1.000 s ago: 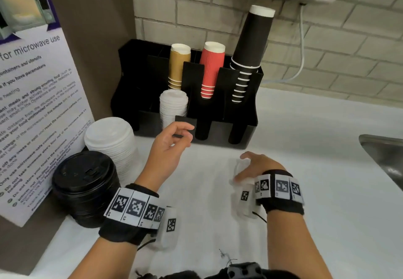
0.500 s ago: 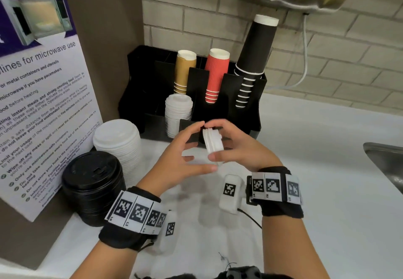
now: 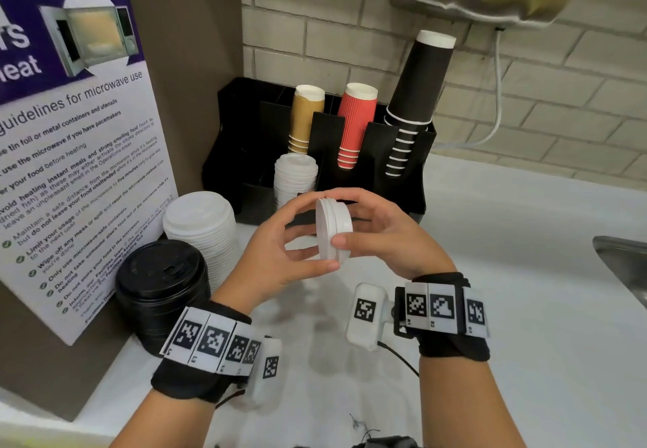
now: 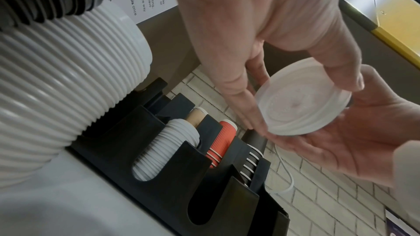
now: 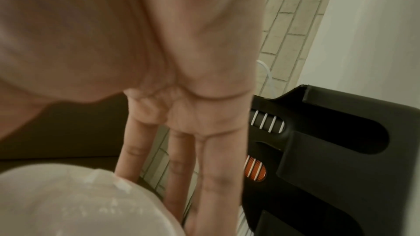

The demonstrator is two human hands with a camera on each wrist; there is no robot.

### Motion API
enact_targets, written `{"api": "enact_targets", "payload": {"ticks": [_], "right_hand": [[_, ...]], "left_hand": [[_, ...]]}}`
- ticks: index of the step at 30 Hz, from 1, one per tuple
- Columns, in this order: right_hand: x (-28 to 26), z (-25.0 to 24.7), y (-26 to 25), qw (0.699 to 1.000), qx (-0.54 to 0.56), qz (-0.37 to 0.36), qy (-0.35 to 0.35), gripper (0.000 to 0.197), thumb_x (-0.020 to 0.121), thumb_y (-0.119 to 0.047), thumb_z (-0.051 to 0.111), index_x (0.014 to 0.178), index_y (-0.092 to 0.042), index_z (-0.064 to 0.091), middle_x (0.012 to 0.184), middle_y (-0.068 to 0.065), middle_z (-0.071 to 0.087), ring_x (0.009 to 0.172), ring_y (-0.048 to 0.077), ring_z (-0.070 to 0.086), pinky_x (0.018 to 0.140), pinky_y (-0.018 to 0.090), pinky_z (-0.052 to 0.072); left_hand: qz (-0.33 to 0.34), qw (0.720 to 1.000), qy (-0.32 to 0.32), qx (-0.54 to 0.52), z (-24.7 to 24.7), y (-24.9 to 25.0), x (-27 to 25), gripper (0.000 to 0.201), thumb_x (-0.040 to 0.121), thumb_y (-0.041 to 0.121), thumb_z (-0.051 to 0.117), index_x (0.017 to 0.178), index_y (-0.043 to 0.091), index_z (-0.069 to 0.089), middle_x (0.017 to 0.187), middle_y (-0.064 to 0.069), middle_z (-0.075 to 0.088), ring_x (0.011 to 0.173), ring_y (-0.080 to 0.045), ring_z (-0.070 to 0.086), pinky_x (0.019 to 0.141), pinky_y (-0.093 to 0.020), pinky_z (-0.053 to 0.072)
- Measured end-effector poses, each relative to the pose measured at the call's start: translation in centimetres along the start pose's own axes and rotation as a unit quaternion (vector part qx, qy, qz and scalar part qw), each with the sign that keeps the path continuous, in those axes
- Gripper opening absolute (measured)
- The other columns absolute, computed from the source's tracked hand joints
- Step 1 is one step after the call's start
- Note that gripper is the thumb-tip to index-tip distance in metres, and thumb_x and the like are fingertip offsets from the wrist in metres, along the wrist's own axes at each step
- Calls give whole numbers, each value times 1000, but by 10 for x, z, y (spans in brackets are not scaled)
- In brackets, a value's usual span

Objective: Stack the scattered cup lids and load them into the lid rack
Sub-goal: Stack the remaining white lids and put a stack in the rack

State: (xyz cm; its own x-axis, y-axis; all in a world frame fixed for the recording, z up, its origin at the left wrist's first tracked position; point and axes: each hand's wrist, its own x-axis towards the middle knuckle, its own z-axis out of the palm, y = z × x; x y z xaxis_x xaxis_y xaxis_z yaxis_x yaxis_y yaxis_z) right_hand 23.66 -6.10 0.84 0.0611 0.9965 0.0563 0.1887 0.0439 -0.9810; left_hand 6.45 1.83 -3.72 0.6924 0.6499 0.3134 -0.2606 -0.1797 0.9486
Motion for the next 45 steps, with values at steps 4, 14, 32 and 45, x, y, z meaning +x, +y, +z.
{"api": "enact_targets", "payload": {"ticks": [4,14,32,45], "right_hand": [[-2,2,3,1000,27,-14,6,58,73,-12,75,128,-24,58,119,13,64,106,30,65,85,50,56],[-5,6,1,999,36,-5,17,55,72,-15,77,123,-27,60,116,13,65,103,26,67,83,47,57],[0,14,6,993,104,-46,-11,62,66,-22,77,123,-24,54,110,6,63,95,22,60,75,38,51],[6,19,4,992,120,-41,-26,64,69,-18,74,128,-18,51,114,7,64,105,26,61,83,47,51]], "left_hand": [[7,1000,5,-11,-1,0,-2,82,58,23,88,131,32,53,130,11,57,115,-22,61,84,-41,58],[27,999,20,17,3,1,-2,83,48,32,91,121,44,54,127,14,55,118,-16,58,80,-36,59],[90,978,170,86,-10,4,12,17,86,12,69,84,29,69,87,-1,70,85,-26,66,75,-38,60],[125,958,232,116,1,6,16,21,83,11,72,90,30,70,90,2,71,84,-19,68,73,-40,59]]}}
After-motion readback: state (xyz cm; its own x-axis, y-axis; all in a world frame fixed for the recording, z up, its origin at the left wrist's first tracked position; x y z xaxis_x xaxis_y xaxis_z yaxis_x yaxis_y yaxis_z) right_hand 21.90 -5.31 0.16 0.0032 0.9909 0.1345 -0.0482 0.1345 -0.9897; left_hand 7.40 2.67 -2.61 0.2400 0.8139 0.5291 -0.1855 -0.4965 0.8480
